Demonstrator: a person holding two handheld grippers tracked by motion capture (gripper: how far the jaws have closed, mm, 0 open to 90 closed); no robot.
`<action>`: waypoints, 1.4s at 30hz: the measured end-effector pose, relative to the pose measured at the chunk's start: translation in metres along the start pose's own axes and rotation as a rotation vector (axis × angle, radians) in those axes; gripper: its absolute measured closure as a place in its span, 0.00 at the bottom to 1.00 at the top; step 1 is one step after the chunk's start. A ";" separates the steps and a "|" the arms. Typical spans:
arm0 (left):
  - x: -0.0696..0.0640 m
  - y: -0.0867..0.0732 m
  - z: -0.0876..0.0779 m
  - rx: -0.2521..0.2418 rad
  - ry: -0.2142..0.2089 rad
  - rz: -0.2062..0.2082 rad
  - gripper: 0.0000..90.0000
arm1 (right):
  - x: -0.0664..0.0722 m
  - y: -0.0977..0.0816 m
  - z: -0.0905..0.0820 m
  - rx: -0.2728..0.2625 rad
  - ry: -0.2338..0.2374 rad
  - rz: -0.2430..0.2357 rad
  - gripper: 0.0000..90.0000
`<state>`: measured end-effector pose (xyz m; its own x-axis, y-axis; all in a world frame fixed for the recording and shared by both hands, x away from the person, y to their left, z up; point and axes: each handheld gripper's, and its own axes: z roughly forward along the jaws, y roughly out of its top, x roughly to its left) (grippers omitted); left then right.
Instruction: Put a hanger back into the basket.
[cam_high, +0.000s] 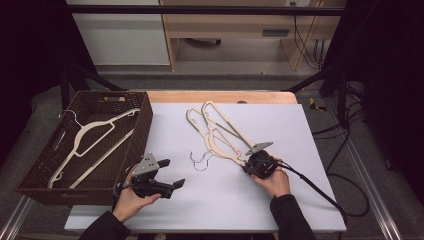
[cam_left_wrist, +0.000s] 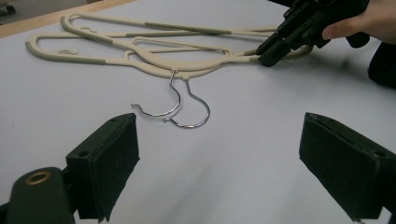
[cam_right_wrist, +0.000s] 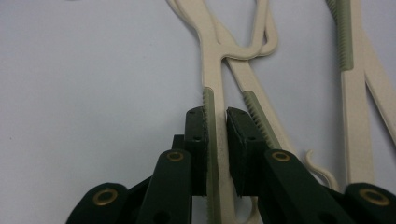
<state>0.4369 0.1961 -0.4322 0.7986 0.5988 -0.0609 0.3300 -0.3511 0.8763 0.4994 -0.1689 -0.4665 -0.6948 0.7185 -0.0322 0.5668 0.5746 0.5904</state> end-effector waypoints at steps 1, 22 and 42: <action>0.000 0.000 0.000 0.000 -0.001 0.001 0.13 | 0.000 0.000 0.000 0.001 0.001 0.009 0.88; 0.003 0.014 0.004 -0.024 0.012 -0.019 0.22 | 0.002 0.003 -0.047 -0.157 0.111 0.122 0.89; 0.020 0.058 0.100 0.152 -0.039 -0.038 0.51 | 0.009 -0.002 -0.050 -0.140 0.101 0.098 0.89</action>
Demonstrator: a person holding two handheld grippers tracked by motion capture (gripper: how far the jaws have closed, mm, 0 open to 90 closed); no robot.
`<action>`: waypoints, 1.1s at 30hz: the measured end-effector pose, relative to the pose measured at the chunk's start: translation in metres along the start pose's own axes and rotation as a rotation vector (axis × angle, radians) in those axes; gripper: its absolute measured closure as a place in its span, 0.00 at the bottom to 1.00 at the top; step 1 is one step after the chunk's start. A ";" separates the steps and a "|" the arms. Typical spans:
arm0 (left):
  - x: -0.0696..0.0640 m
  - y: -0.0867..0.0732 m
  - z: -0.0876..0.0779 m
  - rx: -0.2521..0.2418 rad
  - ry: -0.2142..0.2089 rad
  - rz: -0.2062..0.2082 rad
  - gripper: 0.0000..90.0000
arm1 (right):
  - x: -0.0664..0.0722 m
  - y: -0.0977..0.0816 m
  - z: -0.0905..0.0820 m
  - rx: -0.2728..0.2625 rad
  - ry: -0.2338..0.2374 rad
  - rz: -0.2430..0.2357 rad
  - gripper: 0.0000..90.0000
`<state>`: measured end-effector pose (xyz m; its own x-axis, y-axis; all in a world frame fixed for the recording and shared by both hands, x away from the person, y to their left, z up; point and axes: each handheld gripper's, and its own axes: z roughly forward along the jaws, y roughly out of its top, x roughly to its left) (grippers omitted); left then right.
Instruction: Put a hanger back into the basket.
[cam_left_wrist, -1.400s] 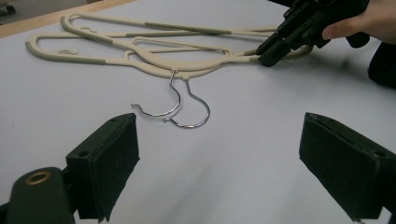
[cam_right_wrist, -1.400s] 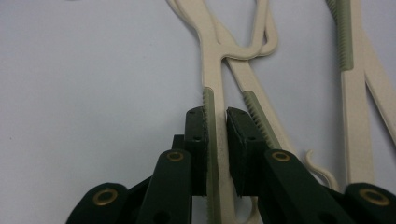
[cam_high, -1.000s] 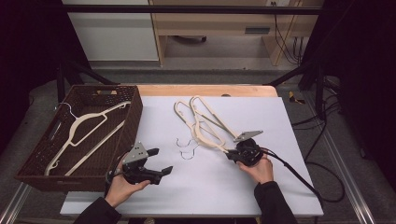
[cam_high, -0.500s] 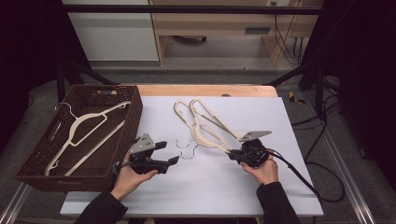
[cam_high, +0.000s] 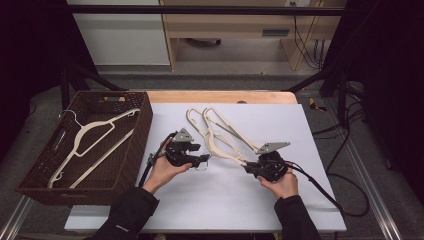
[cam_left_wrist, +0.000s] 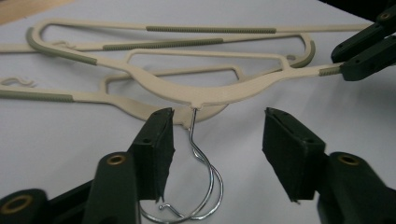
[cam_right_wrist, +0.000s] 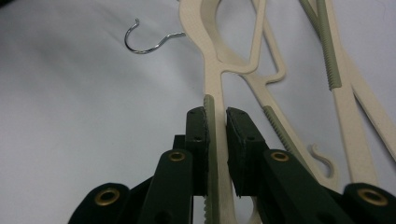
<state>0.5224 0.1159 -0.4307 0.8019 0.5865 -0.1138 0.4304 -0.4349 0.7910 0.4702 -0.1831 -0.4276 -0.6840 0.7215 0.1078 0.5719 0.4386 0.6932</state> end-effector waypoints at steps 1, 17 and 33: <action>0.001 0.000 0.004 0.015 0.001 0.003 0.53 | 0.000 0.000 0.000 -0.002 0.000 -0.002 0.89; 0.005 0.000 0.027 0.091 0.021 0.113 0.92 | 0.002 -0.003 -0.001 0.003 0.007 -0.018 0.89; -0.020 0.005 0.010 0.166 0.103 0.251 0.98 | 0.011 -0.008 -0.001 0.046 0.049 -0.043 0.88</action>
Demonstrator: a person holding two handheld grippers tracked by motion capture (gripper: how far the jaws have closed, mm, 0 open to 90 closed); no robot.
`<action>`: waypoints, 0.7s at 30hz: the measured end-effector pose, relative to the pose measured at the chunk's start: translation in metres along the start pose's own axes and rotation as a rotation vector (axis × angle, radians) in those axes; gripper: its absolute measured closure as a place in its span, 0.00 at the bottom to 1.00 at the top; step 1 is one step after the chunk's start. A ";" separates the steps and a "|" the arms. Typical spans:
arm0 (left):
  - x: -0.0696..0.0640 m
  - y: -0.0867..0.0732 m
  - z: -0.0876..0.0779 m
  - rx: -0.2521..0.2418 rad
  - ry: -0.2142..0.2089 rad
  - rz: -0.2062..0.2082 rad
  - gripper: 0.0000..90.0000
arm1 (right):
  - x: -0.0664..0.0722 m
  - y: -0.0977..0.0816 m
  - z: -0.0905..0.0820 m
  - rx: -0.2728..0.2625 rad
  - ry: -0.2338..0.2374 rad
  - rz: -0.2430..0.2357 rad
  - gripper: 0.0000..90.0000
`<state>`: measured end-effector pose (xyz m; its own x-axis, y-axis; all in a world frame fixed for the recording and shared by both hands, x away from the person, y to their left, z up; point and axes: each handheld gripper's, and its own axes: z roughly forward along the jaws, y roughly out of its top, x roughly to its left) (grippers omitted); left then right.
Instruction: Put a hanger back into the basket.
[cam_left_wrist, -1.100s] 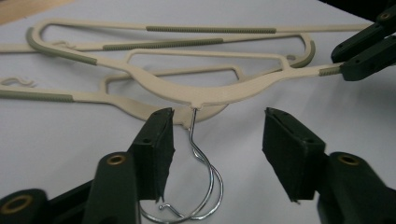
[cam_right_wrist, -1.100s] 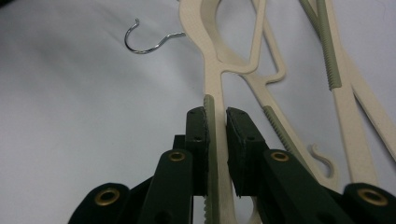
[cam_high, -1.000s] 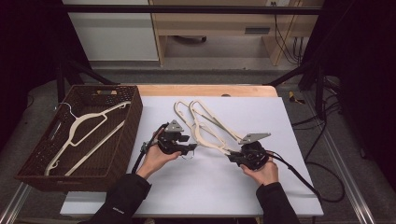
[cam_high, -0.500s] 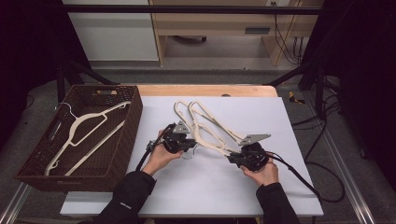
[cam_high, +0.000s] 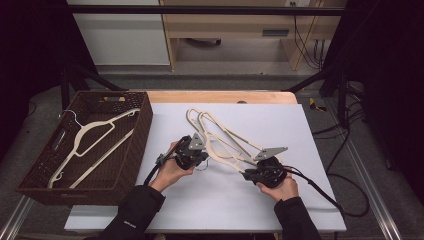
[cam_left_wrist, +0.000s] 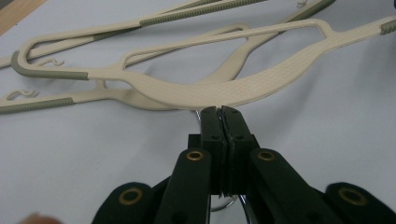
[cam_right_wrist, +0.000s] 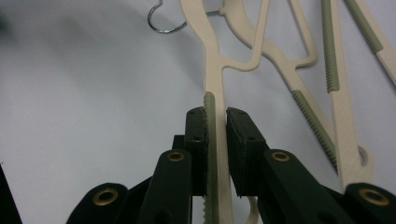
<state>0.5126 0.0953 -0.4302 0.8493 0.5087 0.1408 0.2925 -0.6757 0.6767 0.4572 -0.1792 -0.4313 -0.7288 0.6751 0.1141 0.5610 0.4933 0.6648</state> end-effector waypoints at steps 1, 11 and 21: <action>-0.002 0.001 -0.001 0.001 0.008 0.002 0.98 | 0.001 0.000 0.000 0.001 0.005 -0.002 0.88; -0.015 0.007 -0.008 0.046 0.027 0.008 0.98 | 0.020 0.019 0.003 -0.136 -0.055 -0.105 0.53; -0.021 0.010 -0.012 0.061 -0.006 -0.017 0.98 | 0.035 0.030 0.051 -0.091 -0.085 -0.143 0.48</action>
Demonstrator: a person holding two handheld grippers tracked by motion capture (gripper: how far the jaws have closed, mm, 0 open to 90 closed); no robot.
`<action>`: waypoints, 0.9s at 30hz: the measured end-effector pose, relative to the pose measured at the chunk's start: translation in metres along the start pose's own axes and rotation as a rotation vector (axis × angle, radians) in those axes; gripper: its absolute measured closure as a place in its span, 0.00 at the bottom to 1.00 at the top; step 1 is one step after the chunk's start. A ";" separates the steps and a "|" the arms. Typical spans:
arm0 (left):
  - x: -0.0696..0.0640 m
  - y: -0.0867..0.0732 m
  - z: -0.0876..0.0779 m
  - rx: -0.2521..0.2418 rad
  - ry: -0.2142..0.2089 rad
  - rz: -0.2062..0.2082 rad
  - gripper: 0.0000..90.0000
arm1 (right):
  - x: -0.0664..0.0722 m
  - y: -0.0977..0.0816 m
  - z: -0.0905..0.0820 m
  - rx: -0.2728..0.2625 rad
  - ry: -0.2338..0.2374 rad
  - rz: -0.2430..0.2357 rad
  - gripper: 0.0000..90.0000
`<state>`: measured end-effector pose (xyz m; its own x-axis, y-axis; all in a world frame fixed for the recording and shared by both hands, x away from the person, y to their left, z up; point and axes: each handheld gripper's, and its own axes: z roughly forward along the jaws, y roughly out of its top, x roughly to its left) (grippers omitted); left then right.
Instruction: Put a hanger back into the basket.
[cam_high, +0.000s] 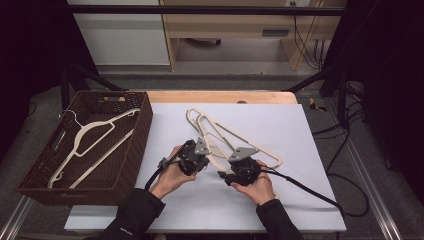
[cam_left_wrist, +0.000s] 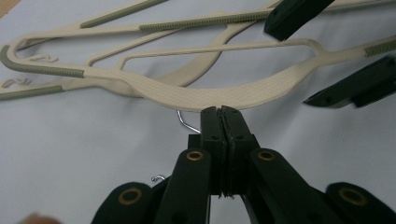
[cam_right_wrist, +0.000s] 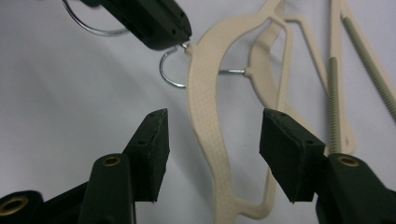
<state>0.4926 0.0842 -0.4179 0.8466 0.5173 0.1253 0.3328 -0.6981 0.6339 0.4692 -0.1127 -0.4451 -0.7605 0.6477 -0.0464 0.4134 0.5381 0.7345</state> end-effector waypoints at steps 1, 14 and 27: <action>0.000 0.000 -0.001 0.004 -0.005 0.001 0.98 | 0.001 -0.001 0.003 0.016 -0.004 -0.001 0.50; 0.005 0.001 -0.013 -0.109 -0.089 -0.048 0.84 | 0.007 -0.005 0.006 0.039 -0.015 -0.085 0.84; 0.028 -0.012 -0.095 -0.443 0.001 -0.163 0.31 | 0.001 -0.001 -0.024 0.001 -0.084 -0.114 0.88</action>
<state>0.4727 0.1542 -0.3500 0.7975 0.6033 -0.0018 0.2516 -0.3299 0.9099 0.4563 -0.1257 -0.4294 -0.7577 0.6254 -0.1862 0.3273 0.6111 0.7207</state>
